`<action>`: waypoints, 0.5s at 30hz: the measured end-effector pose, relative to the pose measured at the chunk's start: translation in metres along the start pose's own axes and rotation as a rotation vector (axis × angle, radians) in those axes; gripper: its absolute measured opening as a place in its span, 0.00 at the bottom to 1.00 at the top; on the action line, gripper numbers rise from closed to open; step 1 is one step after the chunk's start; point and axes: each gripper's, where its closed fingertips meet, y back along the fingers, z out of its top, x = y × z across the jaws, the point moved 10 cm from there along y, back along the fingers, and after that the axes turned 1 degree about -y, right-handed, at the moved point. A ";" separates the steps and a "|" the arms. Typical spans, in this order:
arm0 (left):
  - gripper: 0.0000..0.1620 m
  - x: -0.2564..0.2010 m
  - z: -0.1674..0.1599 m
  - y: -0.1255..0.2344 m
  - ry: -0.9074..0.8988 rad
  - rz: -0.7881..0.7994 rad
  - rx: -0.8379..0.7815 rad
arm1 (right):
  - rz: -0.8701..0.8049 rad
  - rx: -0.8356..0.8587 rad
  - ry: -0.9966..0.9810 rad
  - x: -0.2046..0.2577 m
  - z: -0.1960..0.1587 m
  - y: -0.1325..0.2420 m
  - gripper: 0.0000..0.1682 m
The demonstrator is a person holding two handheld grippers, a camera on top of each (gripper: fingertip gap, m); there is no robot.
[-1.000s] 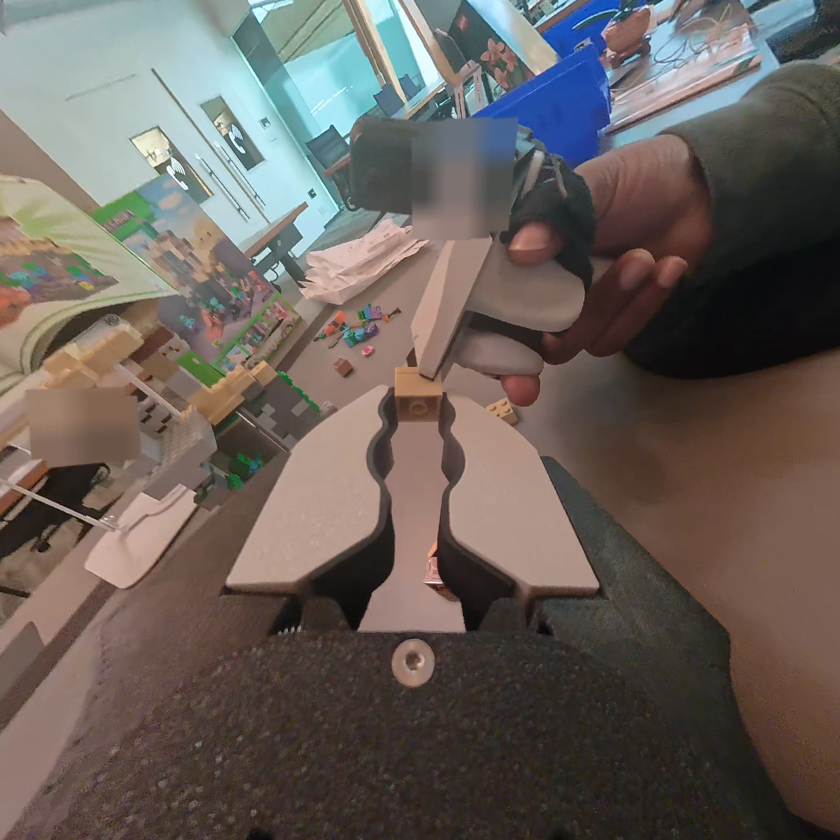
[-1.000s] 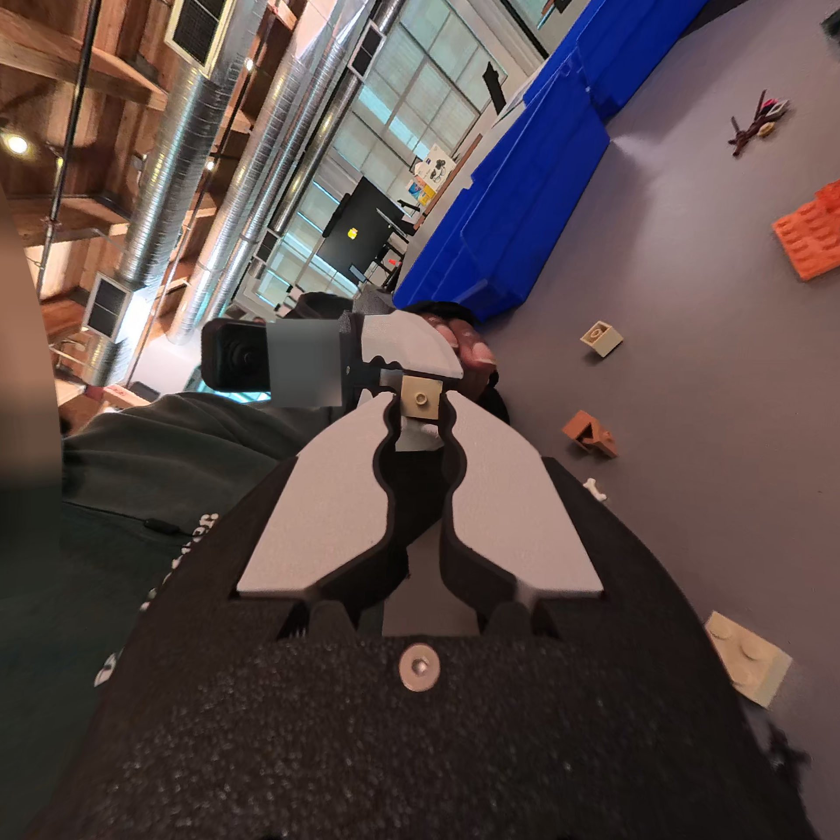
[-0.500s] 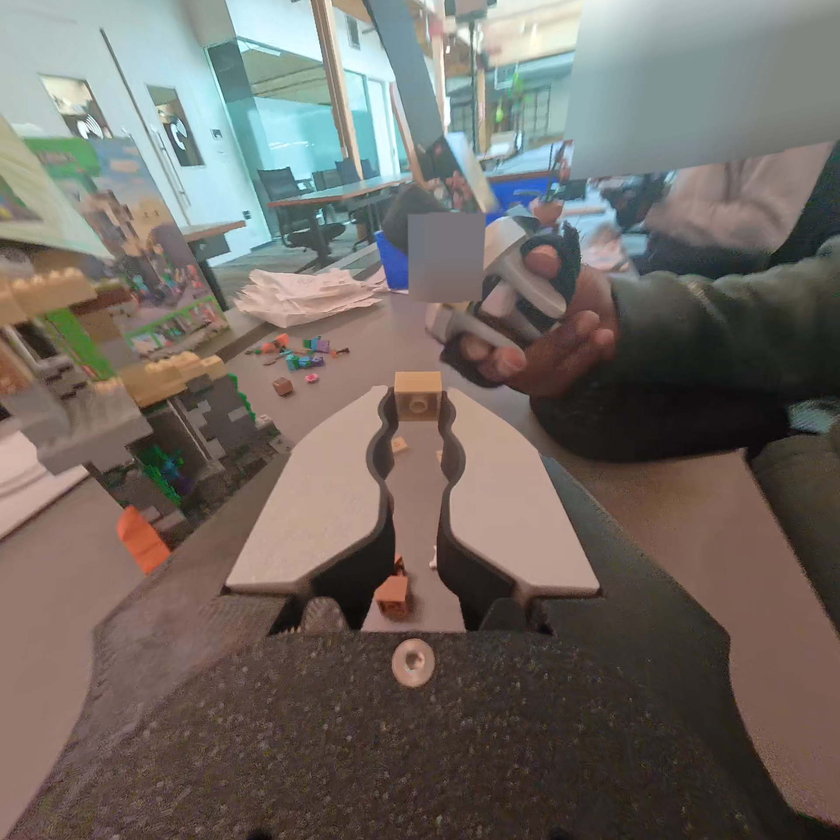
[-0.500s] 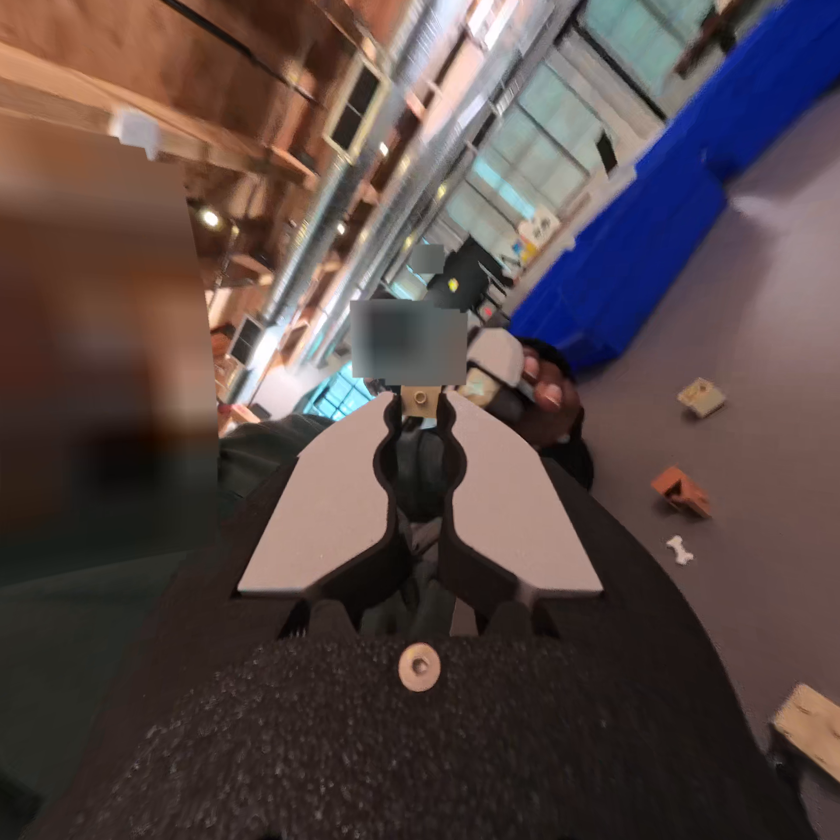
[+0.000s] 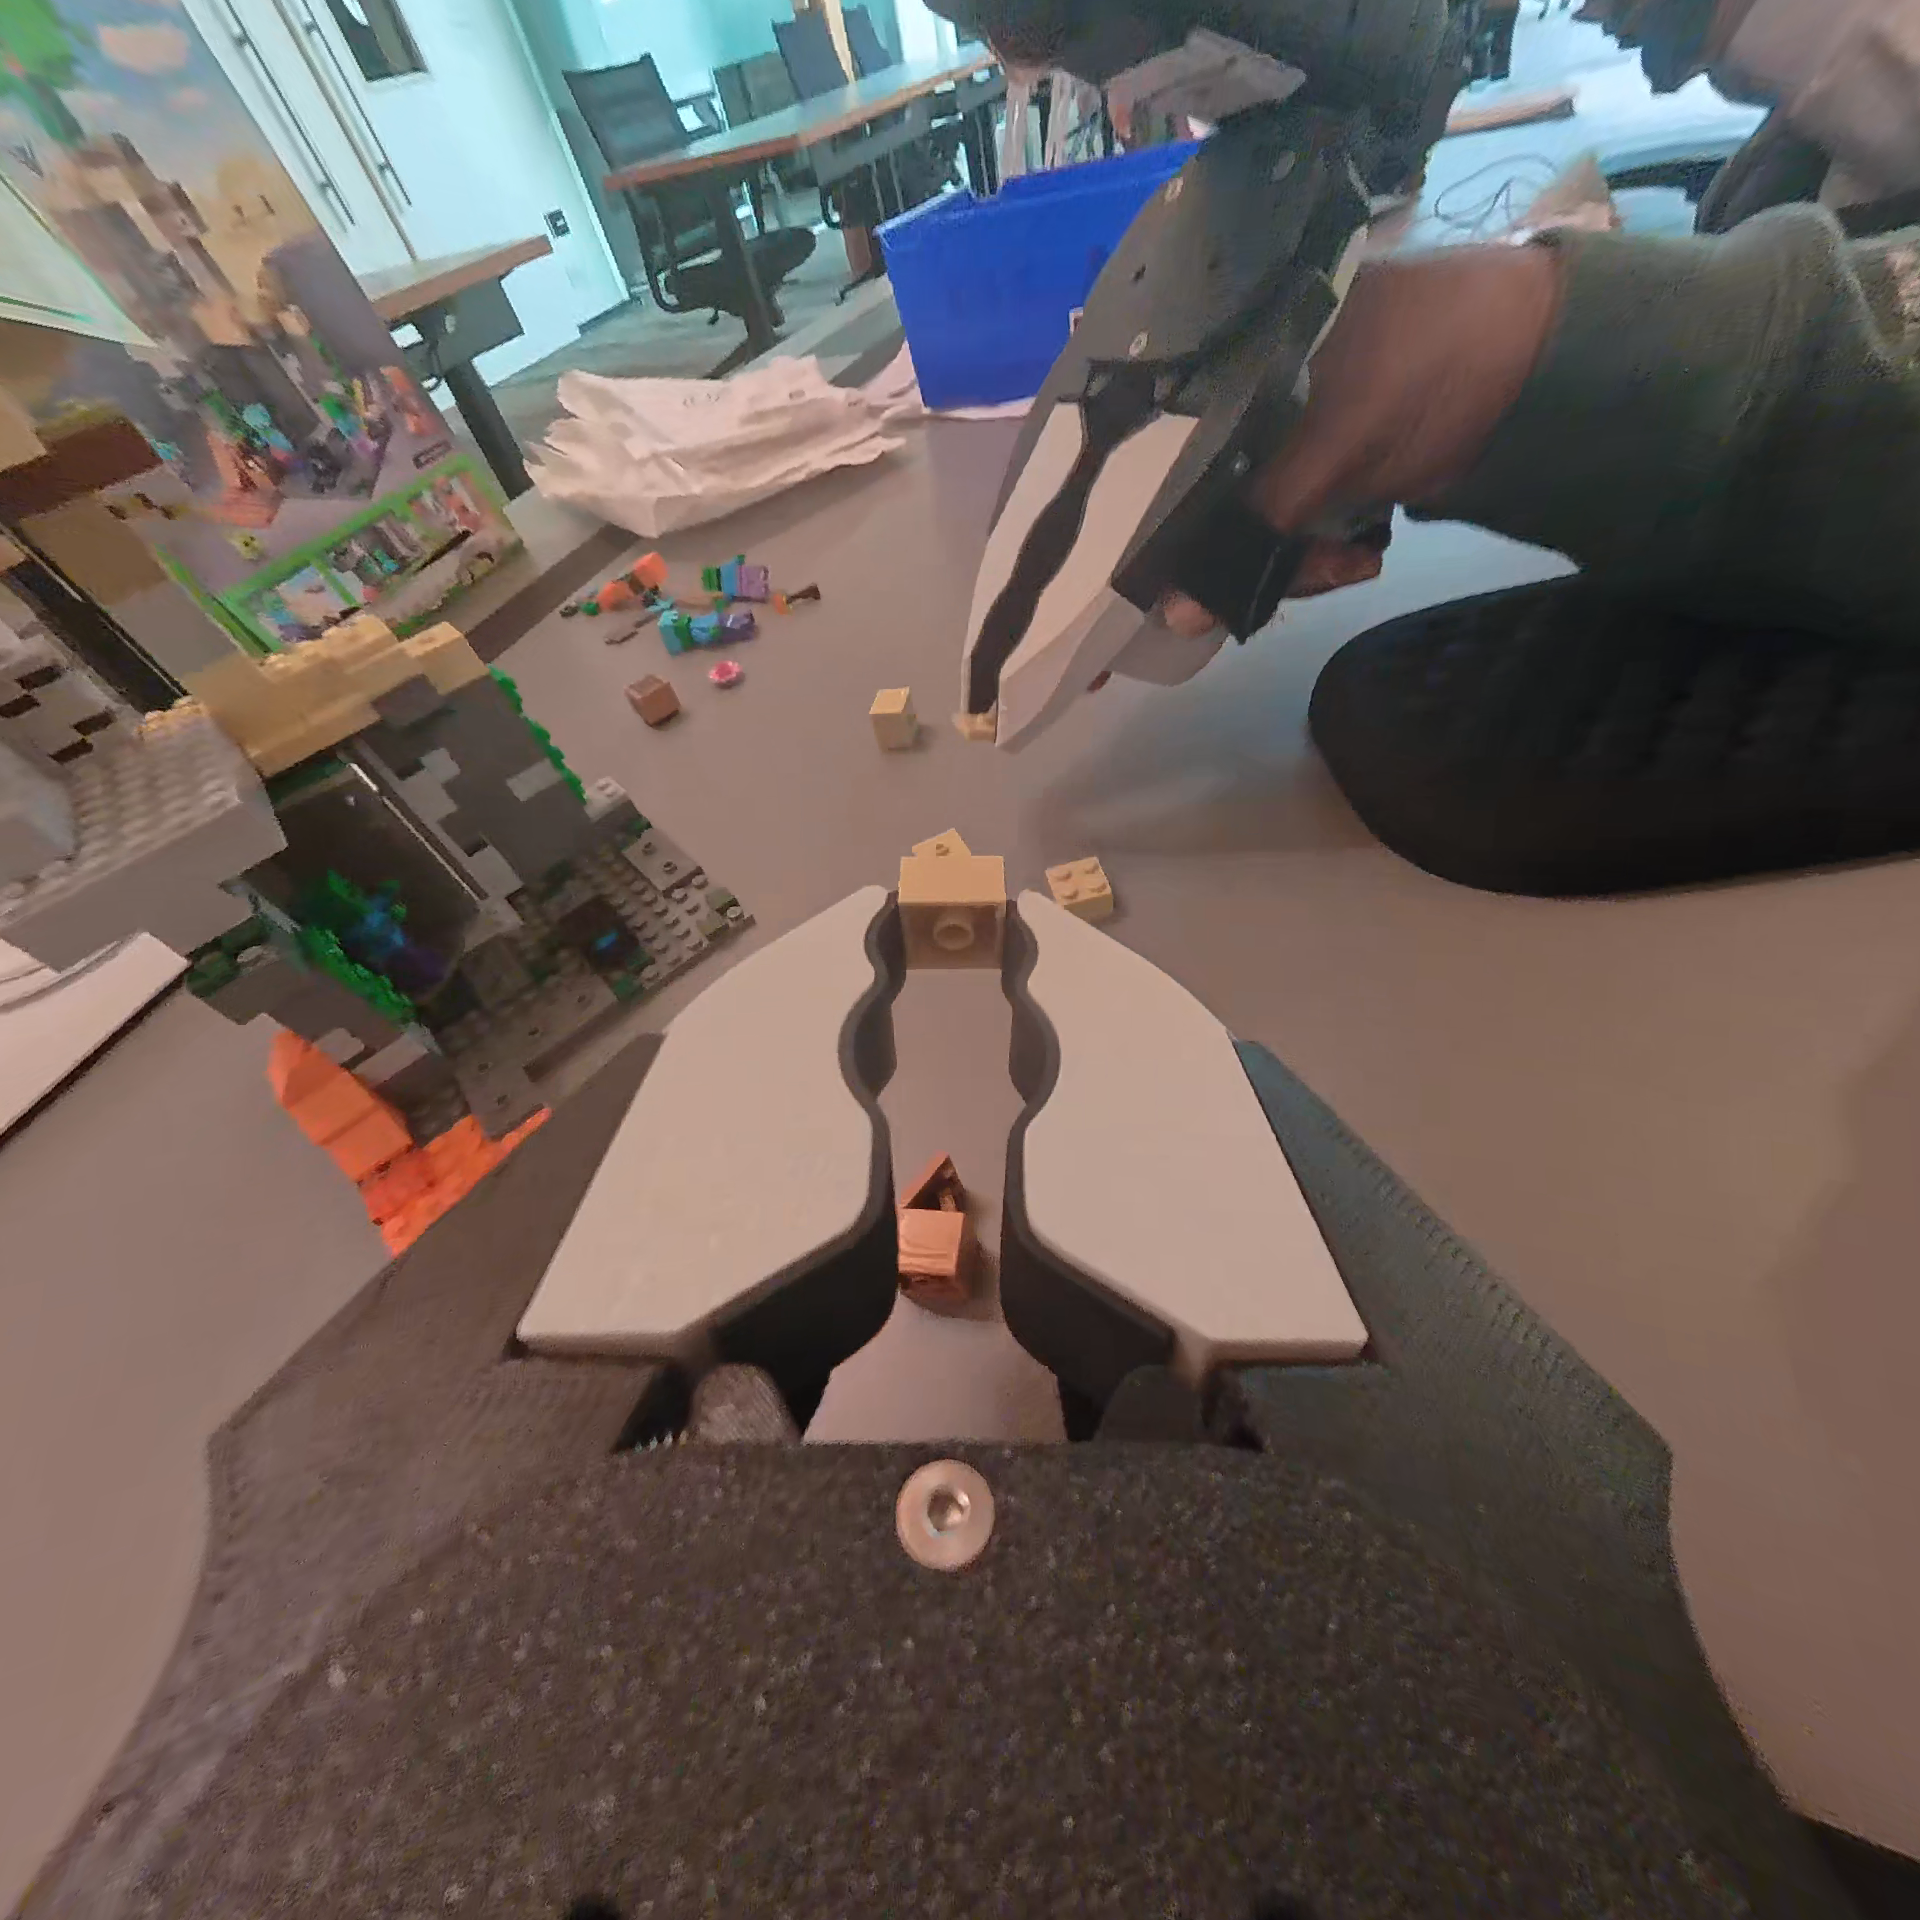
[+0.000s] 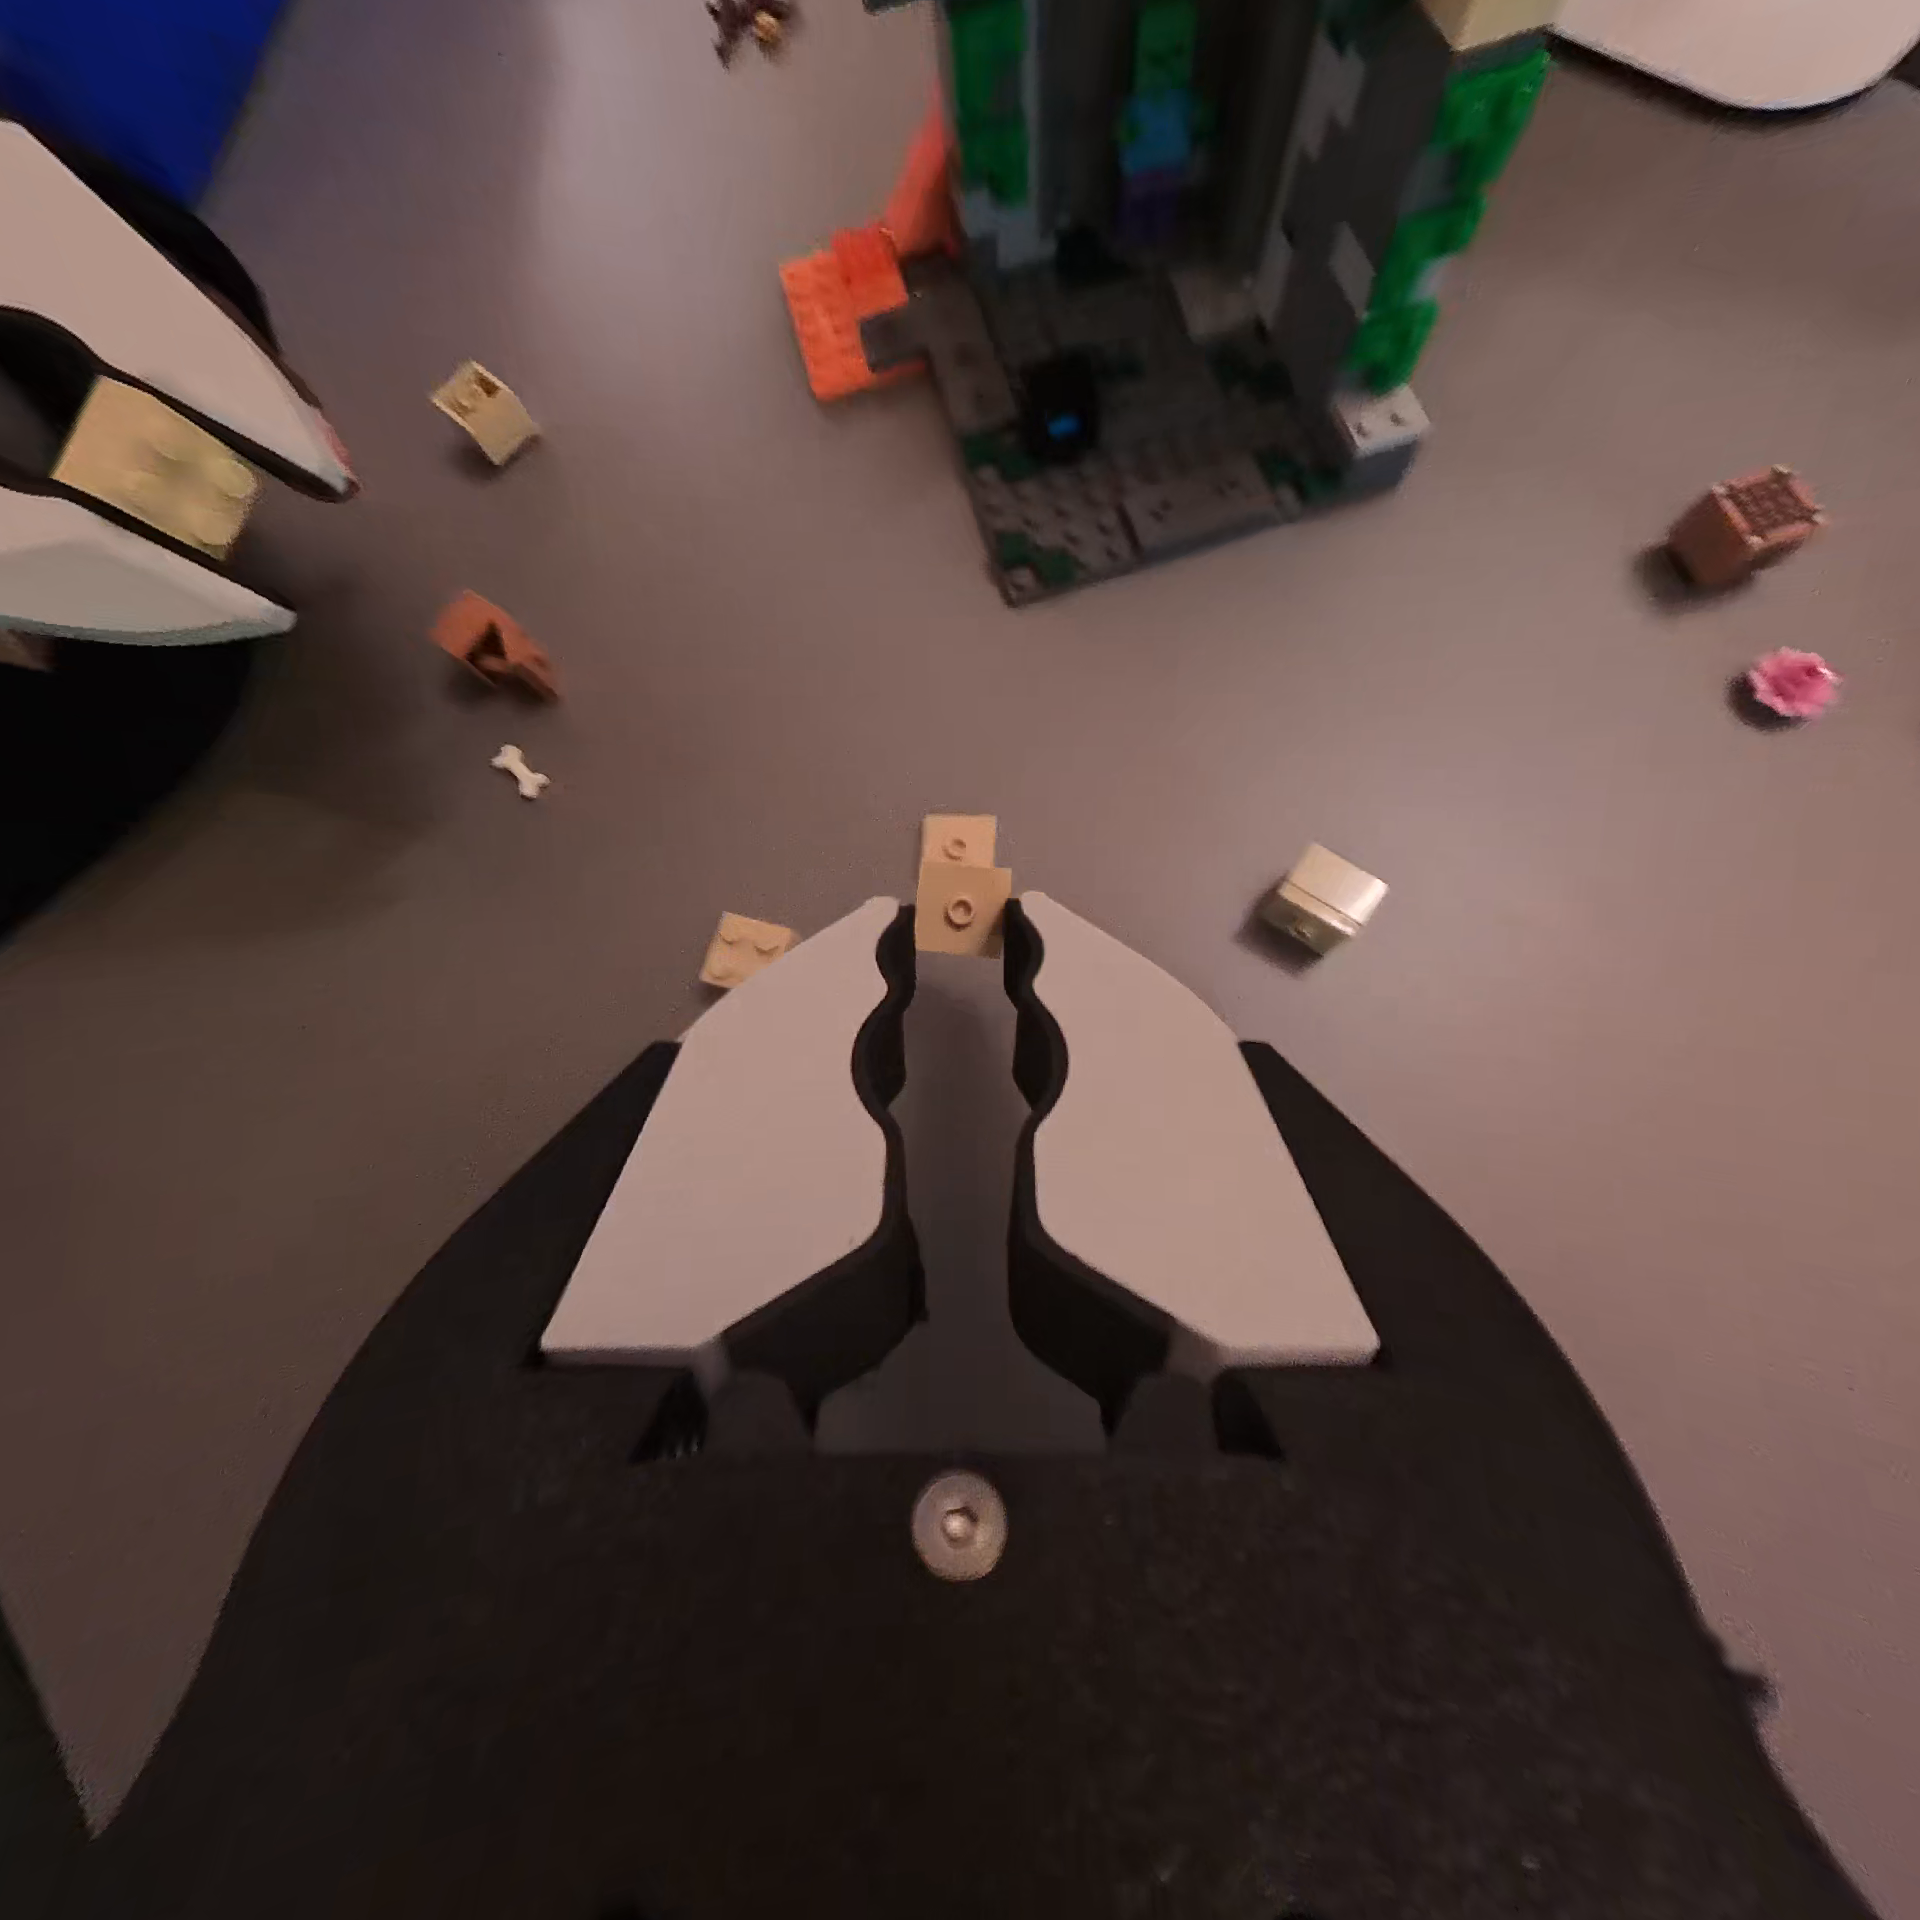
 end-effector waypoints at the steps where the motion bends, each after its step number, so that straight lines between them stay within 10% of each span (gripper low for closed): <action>1: 0.11 -0.001 -0.001 -0.001 -0.005 -0.001 0.011 | -0.012 0.012 0.002 -0.001 -0.002 0.001 0.09; 15: 0.11 -0.005 -0.003 -0.005 -0.051 -0.011 0.040 | 0.116 -0.068 0.030 0.009 0.000 0.005 0.22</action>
